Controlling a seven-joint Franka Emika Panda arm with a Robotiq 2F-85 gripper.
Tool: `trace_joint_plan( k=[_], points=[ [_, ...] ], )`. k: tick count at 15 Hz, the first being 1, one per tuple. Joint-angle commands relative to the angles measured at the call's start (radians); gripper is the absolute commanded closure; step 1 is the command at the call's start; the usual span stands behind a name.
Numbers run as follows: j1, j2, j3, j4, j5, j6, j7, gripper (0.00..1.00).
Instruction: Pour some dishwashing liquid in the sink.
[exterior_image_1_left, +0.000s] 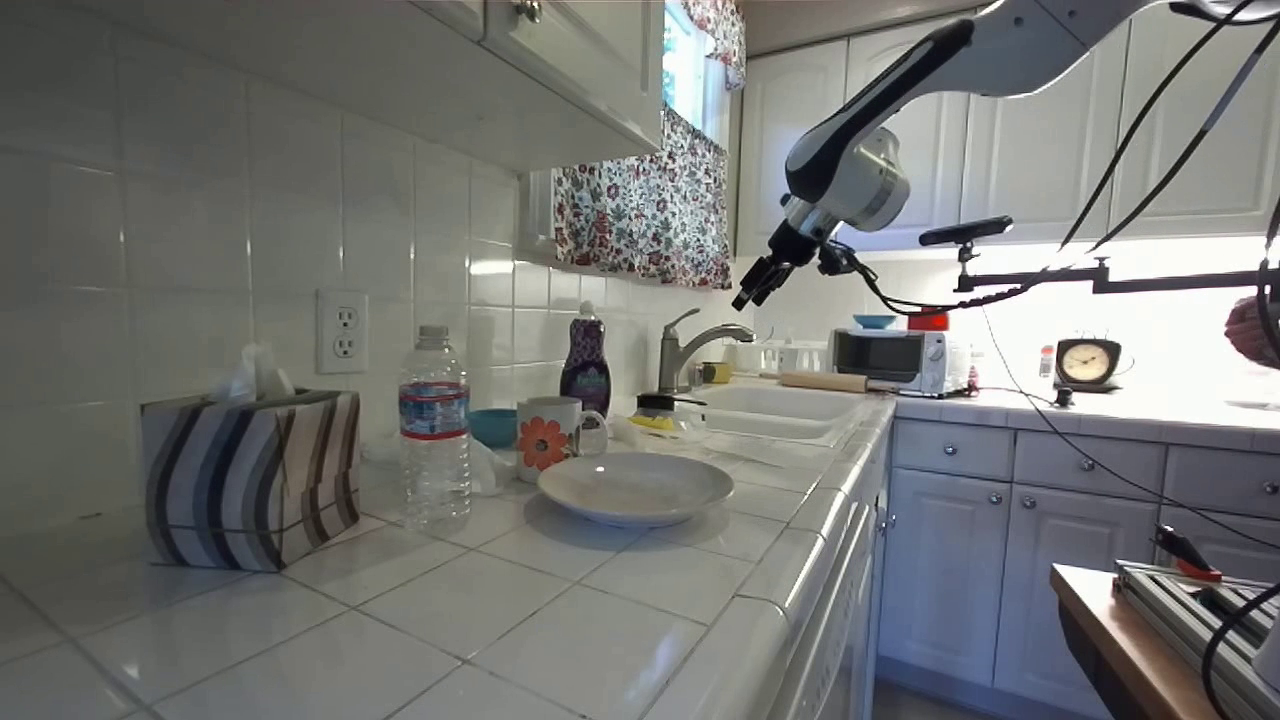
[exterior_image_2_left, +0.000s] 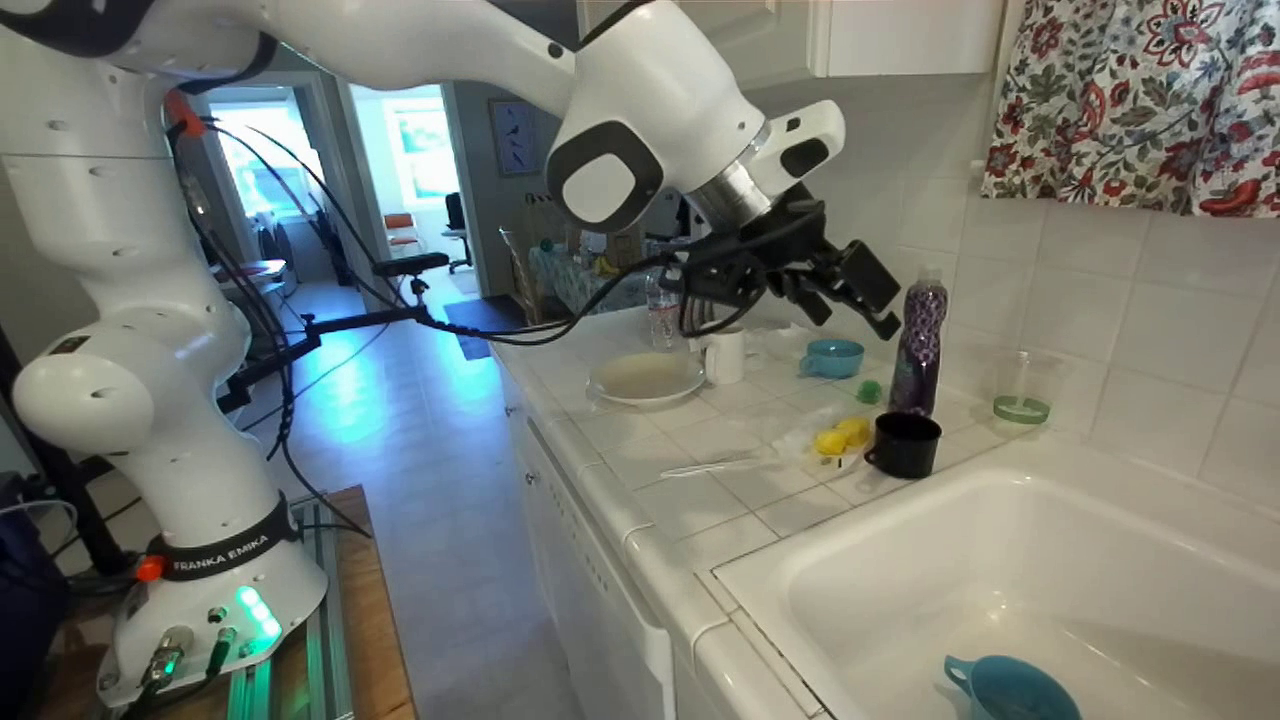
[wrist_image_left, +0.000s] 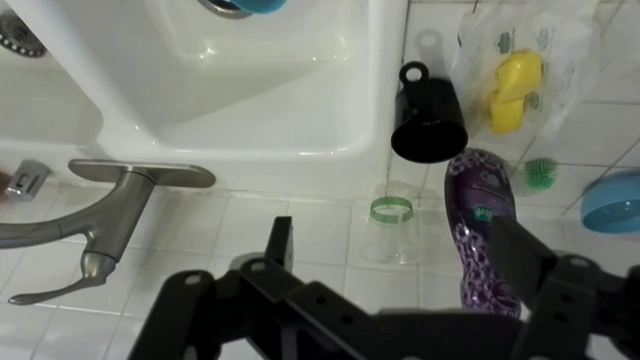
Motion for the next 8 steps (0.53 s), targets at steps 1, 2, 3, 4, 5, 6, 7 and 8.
trace_joint_plan(
  k=[1,2,3,4,5,6,7,8],
  points=[
    [-0.089,0.116,0.086,0.188,0.273,-0.062,-0.271,0.0],
    [-0.113,0.149,0.097,0.237,0.345,-0.094,-0.348,0.0],
    [-0.137,0.186,0.108,0.284,0.414,-0.128,-0.423,0.0],
    [-0.158,0.218,0.115,0.317,0.455,-0.162,-0.465,0.0],
    [-0.177,0.249,0.117,0.35,0.476,-0.205,-0.5,0.0],
    [-0.195,0.278,0.121,0.377,0.49,-0.245,-0.534,0.0],
    [-0.209,0.311,0.123,0.407,0.491,-0.282,-0.549,0.0],
    [-0.22,0.337,0.122,0.433,0.479,-0.314,-0.557,0.0]
  ],
)
